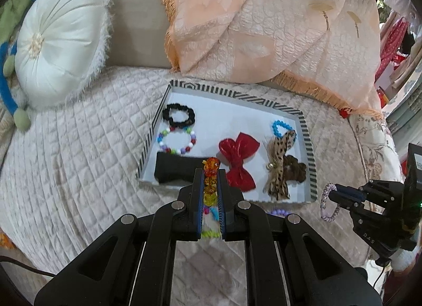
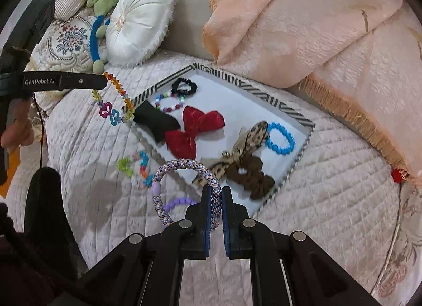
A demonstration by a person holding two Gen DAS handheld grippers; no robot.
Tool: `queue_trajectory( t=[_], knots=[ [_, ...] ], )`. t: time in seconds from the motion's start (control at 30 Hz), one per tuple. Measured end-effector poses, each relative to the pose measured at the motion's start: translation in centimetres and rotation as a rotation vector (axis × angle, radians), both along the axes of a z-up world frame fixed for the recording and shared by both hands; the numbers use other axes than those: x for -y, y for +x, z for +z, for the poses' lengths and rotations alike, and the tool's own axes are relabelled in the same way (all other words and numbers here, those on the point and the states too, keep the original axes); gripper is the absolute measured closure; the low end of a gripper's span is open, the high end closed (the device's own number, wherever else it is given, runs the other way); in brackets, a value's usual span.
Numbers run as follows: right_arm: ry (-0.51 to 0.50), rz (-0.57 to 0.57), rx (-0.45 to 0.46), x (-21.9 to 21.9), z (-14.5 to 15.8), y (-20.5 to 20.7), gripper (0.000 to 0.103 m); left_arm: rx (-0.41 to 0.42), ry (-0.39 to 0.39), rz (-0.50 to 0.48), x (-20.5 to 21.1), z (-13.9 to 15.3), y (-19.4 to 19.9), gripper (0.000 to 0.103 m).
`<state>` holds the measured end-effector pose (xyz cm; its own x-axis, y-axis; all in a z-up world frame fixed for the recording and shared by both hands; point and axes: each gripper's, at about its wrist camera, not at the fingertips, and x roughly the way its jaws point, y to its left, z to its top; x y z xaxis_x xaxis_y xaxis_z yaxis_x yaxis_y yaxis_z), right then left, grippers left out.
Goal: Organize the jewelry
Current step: 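Drop the grey bracelet in the tray with the right tool while the left drops the orange strand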
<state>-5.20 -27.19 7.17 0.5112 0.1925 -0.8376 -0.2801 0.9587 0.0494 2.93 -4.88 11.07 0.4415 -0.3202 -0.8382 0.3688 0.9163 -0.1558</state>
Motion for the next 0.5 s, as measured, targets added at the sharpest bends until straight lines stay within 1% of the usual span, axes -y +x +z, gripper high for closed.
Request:
queue_trajectory(
  t=[0.1, 0.3, 0.5],
  knots=[
    [0.008, -0.002, -0.004, -0.1, -0.2, 1.4, 0.096, 0.014, 0.02, -0.003, 0.7, -0.1, 1.1, 0.095],
    [0.02, -0.009, -0.01, -0.4, -0.7, 4.4, 0.096, 0.016, 0.046, -0.008, 2.2, -0.8, 3.4, 0.095],
    [0.041, -0.042, -0.027, 0.1, -2.1, 8.3, 0.096, 0.007, 0.063, -0.01, 4.0, -1.8, 6.3, 0.095]
  ],
)
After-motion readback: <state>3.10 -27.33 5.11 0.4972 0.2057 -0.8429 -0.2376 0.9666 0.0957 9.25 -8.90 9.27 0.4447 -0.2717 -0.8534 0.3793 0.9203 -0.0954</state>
